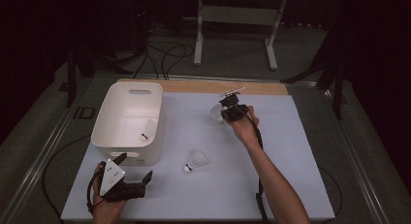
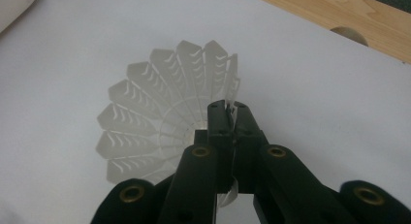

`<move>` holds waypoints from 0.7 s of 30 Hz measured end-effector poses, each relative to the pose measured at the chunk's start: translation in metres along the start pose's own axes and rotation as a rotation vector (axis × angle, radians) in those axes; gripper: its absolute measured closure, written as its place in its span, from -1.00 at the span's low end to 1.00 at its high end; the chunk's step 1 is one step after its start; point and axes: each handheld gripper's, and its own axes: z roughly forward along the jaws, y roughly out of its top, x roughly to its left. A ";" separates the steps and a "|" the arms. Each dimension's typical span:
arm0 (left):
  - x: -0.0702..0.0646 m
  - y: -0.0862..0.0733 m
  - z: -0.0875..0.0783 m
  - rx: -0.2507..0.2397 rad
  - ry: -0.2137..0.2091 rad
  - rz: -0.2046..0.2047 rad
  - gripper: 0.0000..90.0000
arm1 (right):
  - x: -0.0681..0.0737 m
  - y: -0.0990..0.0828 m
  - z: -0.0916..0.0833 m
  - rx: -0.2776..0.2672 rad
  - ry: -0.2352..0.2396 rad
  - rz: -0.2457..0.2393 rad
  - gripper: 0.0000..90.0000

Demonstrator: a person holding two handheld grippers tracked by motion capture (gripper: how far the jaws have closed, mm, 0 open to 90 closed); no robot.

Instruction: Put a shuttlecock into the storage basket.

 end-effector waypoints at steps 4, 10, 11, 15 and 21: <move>0.000 0.000 0.000 0.002 0.001 0.002 -1.00 | 0.001 0.000 -0.002 0.000 0.002 -0.004 0.98; 0.000 0.000 0.000 0.003 0.002 0.003 -1.00 | 0.004 0.001 -0.007 -0.010 0.007 -0.005 0.98; 0.000 0.000 0.000 0.003 0.002 0.003 -1.00 | 0.004 0.001 -0.008 -0.012 0.006 -0.008 0.98; 0.000 0.000 0.000 0.004 0.002 0.003 -1.00 | 0.006 0.002 -0.012 -0.020 0.010 -0.012 0.98; -0.001 0.000 0.001 0.009 0.004 0.006 -1.00 | 0.009 0.004 -0.017 -0.037 0.014 -0.020 0.98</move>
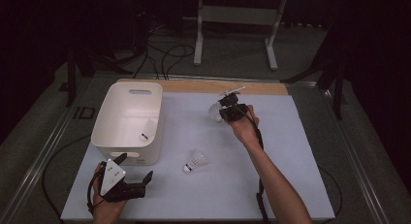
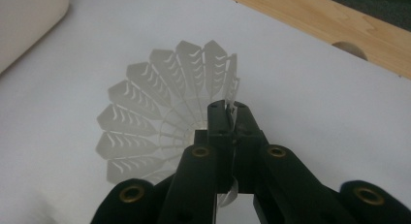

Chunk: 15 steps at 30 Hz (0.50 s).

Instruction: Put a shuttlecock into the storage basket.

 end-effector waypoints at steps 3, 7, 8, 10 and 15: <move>0.000 0.000 0.000 0.001 0.000 -0.001 -1.00 | 0.001 0.001 -0.002 -0.008 0.006 0.000 0.98; 0.000 0.000 0.000 -0.001 0.000 -0.003 -1.00 | 0.003 0.002 -0.004 -0.012 0.008 -0.007 0.98; 0.000 0.000 0.000 -0.001 0.000 -0.003 -1.00 | 0.004 0.003 -0.004 -0.013 0.010 -0.007 0.98; 0.000 0.000 0.000 -0.002 0.000 -0.002 -1.00 | 0.006 0.004 -0.006 -0.014 0.009 -0.010 0.98; 0.000 0.000 0.000 -0.002 0.000 -0.003 -1.00 | 0.008 0.006 -0.009 -0.022 0.012 -0.023 0.98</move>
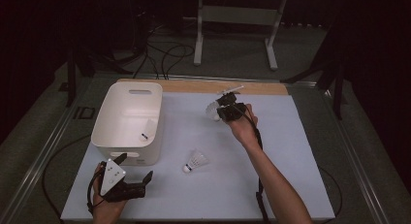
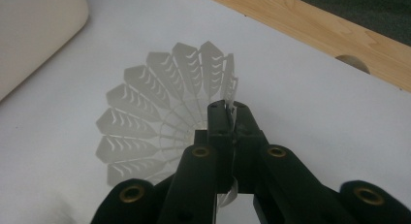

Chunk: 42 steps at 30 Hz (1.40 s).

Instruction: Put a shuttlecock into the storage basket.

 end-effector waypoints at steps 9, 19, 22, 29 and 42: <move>0.000 0.000 0.000 0.000 0.000 0.000 -1.00 | 0.005 0.004 -0.006 -0.022 0.002 -0.011 0.98; 0.000 0.000 0.000 -0.001 -0.001 0.000 -1.00 | 0.012 0.009 -0.011 -0.040 0.011 -0.031 0.98; 0.000 0.000 0.000 -0.002 -0.001 -0.002 -1.00 | 0.013 0.010 -0.013 -0.042 0.012 -0.033 0.98; 0.000 0.000 0.000 0.001 0.000 -0.001 -1.00 | 0.017 0.013 -0.017 -0.054 0.028 -0.042 0.98; 0.000 0.000 0.000 0.002 -0.001 0.002 -1.00 | 0.019 0.016 -0.020 -0.060 0.030 -0.051 0.98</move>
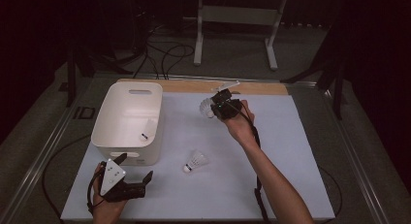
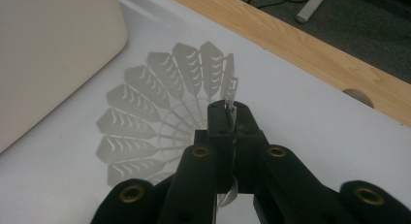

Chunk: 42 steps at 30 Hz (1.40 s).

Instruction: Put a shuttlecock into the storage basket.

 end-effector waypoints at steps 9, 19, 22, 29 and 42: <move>0.000 0.000 0.000 0.000 0.000 0.000 -1.00 | 0.000 -0.001 -0.002 -0.007 0.007 -0.005 0.98; 0.000 0.000 0.000 0.000 0.000 -0.002 -1.00 | 0.003 -0.002 -0.006 -0.020 0.022 -0.029 0.98; 0.000 0.000 0.000 -0.002 -0.001 -0.002 -1.00 | 0.004 -0.002 -0.007 -0.022 0.026 -0.033 0.98; 0.000 0.000 0.000 -0.001 -0.002 -0.001 -1.00 | 0.006 -0.002 -0.009 -0.027 0.033 -0.042 0.98; 0.000 0.000 0.000 0.000 -0.005 0.000 -1.00 | 0.015 0.000 -0.013 -0.036 0.054 -0.074 0.98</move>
